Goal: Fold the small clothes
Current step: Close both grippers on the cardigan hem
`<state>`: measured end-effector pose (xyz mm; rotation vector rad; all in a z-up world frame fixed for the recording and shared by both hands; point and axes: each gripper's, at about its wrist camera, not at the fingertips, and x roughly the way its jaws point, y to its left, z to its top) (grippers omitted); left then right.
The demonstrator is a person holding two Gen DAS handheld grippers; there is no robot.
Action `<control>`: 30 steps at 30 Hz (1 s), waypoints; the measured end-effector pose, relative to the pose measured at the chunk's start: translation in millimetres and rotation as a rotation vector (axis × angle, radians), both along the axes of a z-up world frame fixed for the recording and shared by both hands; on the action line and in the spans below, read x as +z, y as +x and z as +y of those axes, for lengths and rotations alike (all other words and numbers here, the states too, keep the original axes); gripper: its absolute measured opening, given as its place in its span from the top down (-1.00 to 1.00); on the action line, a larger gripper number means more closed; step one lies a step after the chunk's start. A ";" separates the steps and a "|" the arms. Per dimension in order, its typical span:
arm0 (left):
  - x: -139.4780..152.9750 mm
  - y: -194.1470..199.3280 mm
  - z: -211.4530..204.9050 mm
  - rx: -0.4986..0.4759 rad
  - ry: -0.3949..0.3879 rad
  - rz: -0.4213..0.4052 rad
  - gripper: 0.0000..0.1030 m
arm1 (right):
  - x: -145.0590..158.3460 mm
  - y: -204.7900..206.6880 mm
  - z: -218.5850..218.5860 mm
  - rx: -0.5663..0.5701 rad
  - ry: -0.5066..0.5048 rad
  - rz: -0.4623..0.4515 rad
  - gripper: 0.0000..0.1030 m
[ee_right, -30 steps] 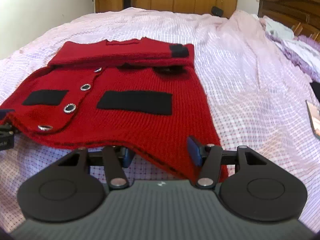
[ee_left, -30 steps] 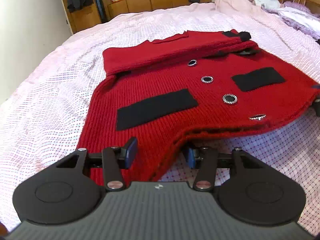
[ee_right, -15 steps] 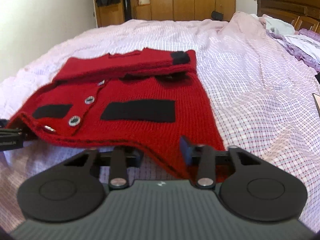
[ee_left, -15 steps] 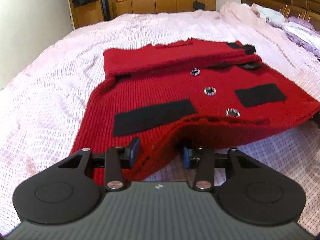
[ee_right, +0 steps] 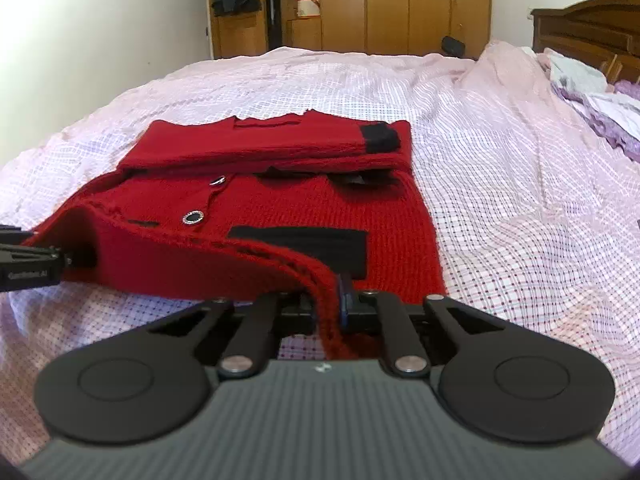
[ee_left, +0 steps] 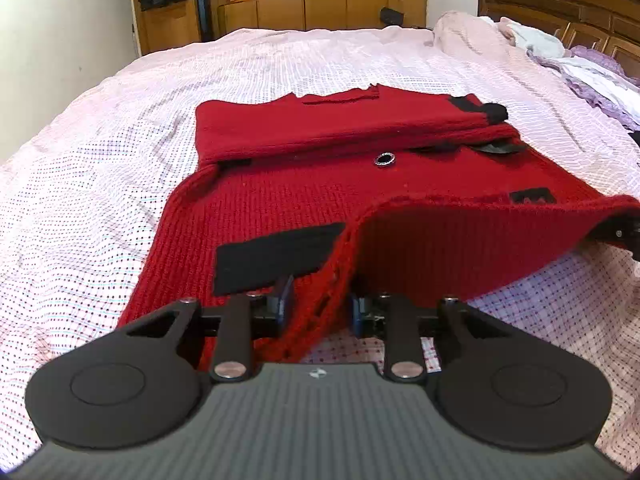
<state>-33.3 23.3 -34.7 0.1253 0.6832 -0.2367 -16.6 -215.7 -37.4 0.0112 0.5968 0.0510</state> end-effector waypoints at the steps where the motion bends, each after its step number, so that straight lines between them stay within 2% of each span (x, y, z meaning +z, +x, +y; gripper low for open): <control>1: 0.3 -1.5 0.5 -0.001 -0.005 0.000 0.42 | 0.5 -0.4 0.3 0.003 -0.004 -0.001 0.79; 4: -1.0 -4.0 3.3 -0.012 -0.017 0.026 0.41 | 1.0 -1.8 0.0 0.008 -0.007 -0.001 0.79; 9: -11.0 -10.5 6.2 -0.023 0.050 0.074 0.36 | -0.2 -2.4 -4.3 0.014 0.006 0.027 0.78; 15: -12.6 -19.3 12.8 0.000 0.070 0.061 0.35 | -6.5 -11.1 -13.9 0.002 0.027 0.075 0.72; 23: -14.6 -22.0 14.0 0.017 0.070 0.050 0.35 | -7.3 -18.6 -19.4 -0.012 0.024 0.073 0.70; 27: -13.8 -22.1 16.8 0.037 0.044 0.049 0.36 | -9.7 -18.0 -19.9 -0.017 0.025 0.077 0.70; 29: -12.0 -23.0 18.2 0.034 0.028 0.044 0.44 | -10.3 -18.2 -20.3 -0.022 0.032 0.074 0.71; 30: -10.4 -23.8 18.4 0.029 0.023 0.040 0.59 | -10.2 -18.7 -20.9 -0.024 0.036 0.072 0.73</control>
